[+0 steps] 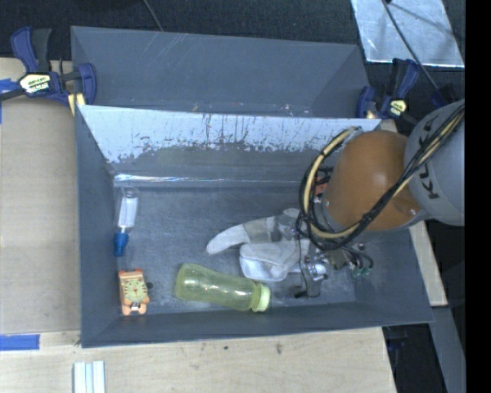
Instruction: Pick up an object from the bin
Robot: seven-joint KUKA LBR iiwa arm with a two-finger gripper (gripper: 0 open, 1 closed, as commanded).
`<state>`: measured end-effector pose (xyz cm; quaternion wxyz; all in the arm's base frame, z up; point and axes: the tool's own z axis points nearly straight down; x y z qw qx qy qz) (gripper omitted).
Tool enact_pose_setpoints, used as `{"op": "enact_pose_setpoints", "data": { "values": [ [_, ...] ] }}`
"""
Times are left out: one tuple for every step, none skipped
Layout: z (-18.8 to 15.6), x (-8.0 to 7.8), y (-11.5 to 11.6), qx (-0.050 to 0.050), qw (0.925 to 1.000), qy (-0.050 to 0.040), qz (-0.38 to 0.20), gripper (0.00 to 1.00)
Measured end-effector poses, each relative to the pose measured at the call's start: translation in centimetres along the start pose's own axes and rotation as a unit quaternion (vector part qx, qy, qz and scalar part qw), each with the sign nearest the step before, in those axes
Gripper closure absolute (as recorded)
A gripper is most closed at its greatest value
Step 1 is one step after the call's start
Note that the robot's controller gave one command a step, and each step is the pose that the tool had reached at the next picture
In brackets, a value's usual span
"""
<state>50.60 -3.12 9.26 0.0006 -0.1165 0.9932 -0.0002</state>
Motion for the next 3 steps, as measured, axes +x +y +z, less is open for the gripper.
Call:
{"op": "enact_pose_setpoints", "data": {
  "values": [
    [2.0,-0.1,0.2,0.002,0.9979,-0.0067,-0.064,1.00],
    [2.0,-0.1,0.2,0.002,0.9979,-0.0066,-0.064,1.00],
    [-14.4,-1.2,0.2,0.001,0.9977,-0.0035,-0.067,1.00]
  ]
}}
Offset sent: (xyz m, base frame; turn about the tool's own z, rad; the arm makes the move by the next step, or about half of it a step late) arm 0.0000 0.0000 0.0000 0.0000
